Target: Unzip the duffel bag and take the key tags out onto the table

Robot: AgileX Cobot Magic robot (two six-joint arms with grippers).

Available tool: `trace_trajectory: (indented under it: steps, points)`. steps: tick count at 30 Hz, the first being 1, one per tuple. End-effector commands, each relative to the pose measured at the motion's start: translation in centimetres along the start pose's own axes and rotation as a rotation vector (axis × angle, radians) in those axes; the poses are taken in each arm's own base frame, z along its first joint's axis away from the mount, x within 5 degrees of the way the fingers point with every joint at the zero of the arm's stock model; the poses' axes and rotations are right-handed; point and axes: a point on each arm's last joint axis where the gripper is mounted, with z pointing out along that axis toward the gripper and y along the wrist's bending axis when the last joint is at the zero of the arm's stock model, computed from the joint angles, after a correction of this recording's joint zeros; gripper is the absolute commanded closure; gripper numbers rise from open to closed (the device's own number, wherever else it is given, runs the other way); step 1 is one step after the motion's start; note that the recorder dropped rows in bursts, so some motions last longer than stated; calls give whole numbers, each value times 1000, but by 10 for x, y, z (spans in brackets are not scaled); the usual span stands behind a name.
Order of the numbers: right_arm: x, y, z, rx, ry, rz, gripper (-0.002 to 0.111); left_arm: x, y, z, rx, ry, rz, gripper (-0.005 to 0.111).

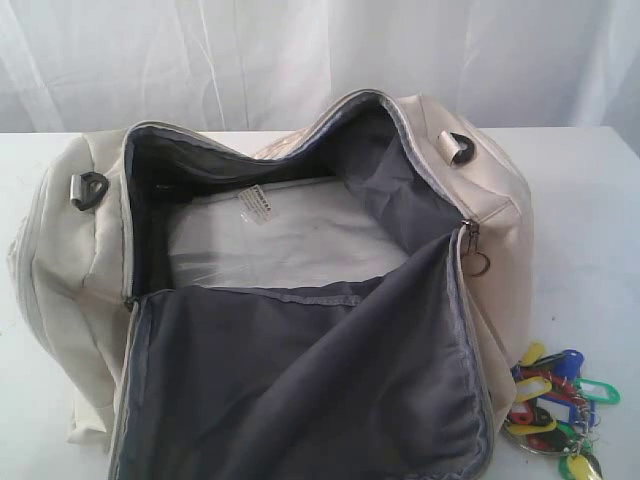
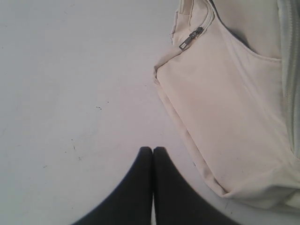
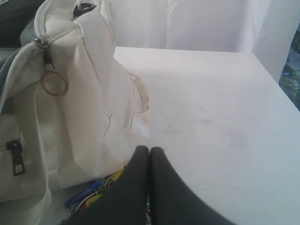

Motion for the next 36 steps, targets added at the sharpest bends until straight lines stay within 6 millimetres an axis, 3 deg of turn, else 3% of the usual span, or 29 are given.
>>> trace_trajectory:
  steps: [1,36]
  points:
    - [1,0,0,-1,-9,3,108,0,0,0,-8,-8,-10,107]
    - [1,0,0,-1,-9,3,108,-2,3,0,-51,-32,-24,107]
